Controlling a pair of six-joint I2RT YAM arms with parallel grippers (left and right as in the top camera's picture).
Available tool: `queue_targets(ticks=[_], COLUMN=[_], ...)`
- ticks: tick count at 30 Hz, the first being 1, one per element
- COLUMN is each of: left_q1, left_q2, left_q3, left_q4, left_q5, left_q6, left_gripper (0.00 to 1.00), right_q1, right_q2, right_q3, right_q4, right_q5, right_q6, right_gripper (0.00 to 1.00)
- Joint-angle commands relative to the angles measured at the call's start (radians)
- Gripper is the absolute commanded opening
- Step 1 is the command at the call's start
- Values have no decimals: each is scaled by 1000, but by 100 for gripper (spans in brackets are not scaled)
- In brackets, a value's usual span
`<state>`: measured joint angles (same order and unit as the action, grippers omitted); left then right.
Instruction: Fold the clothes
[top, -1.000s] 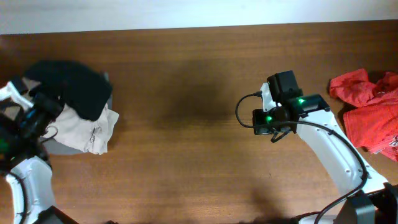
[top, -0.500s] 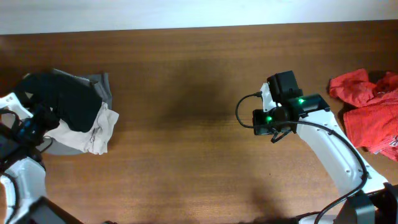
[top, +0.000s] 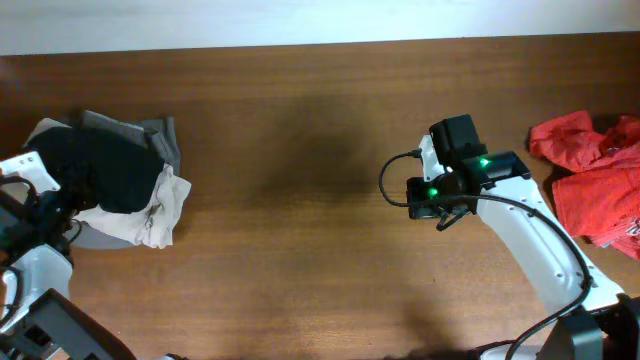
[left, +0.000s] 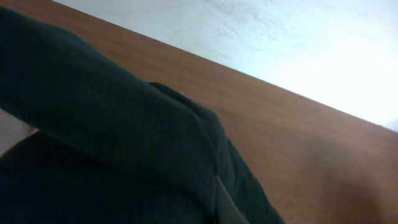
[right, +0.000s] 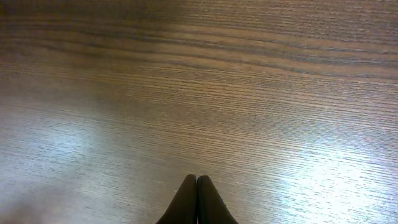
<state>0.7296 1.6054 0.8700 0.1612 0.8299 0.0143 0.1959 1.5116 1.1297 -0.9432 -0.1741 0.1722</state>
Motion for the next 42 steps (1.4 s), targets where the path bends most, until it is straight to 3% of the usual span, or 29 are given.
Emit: queue_targets(ticks=[1, 6, 8, 11, 13, 14, 24, 31, 37, 42], left_q1=[-13, -32, -42, -49, -45, -39, 12, 14, 15, 41], left_q2=[6, 51, 76, 109, 120, 121, 16, -99, -173, -258], left_q3=[29, 30, 32, 32, 32, 32, 63, 63, 63, 63], left_q4=[-17, -37, -32, -36, -42, -42, -87, -283, -332, -408], left_q5=[-78, -173, -173, -184, -228, -231, 110, 56, 125, 51], left_q6=[104, 149, 149, 120, 38, -5, -316, -318, -466, -503], left_gripper=[0, 2, 7, 51, 85, 97, 99, 99, 99, 99], right_q1=[0, 0, 0, 0, 0, 0, 0, 0, 0, 0], right_q2=[-8, -8, -8, -8, -8, -8, -8, -8, -8, -8], right_q3=[10, 10, 10, 10, 10, 10, 10, 10, 10, 10], right_q4=[-4, -10, -12, -17, -23, -29, -33, -26, -22, -22], right_q5=[6, 5, 5, 6, 5, 5, 6, 6, 6, 6], right_q6=[-7, -7, -7, -7, -7, -7, -8, -8, -11, -11], right_gripper=[4, 4, 4, 4, 4, 4, 4, 4, 4, 4])
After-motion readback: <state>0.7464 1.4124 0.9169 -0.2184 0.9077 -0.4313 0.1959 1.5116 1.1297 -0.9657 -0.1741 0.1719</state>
